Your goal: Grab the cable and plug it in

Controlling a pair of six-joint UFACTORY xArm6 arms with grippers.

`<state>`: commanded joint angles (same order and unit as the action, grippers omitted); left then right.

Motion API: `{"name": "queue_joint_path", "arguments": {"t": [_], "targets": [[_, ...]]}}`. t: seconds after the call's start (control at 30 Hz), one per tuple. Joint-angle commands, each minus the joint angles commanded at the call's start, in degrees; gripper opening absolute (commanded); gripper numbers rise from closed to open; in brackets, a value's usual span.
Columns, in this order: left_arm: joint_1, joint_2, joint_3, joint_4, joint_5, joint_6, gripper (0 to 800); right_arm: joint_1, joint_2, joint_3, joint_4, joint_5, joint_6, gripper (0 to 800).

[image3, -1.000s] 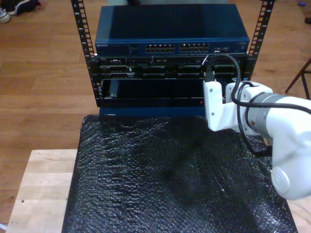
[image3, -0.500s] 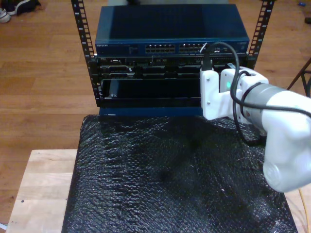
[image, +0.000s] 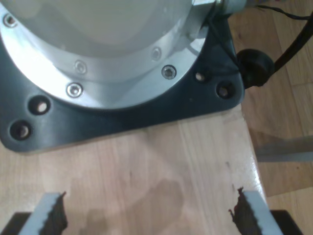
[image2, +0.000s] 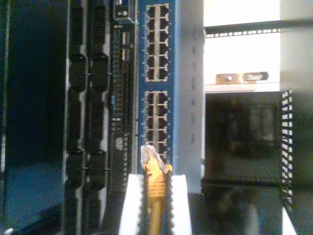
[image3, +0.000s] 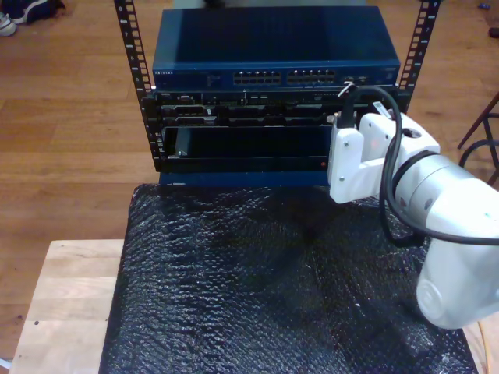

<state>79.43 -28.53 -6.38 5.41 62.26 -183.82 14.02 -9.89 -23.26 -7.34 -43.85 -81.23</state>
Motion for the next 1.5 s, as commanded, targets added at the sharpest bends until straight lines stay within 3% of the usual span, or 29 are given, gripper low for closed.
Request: {"name": "queue_joint_path", "arguments": {"t": [0.37,0.67,0.93,1.5], "targets": [[0.0,0.0,-0.1,0.0,0.0,-0.1,800,0.0,3.9,-0.1,0.1,-7.6,0.2,0],[0.0,0.0,0.0,0.0,0.0,0.0,800,-0.1,8.5,-1.5,0.0,-7.7,-0.2,0],[0.0,0.0,-0.1,0.0,0.0,0.0,800,0.0,14.2,-5.7,0.2,-11.6,-0.6,0],[0.0,0.0,0.0,0.0,0.0,0.0,800,0.8,27.7,-16.5,10.5,-22.8,-9.4,0]]}}
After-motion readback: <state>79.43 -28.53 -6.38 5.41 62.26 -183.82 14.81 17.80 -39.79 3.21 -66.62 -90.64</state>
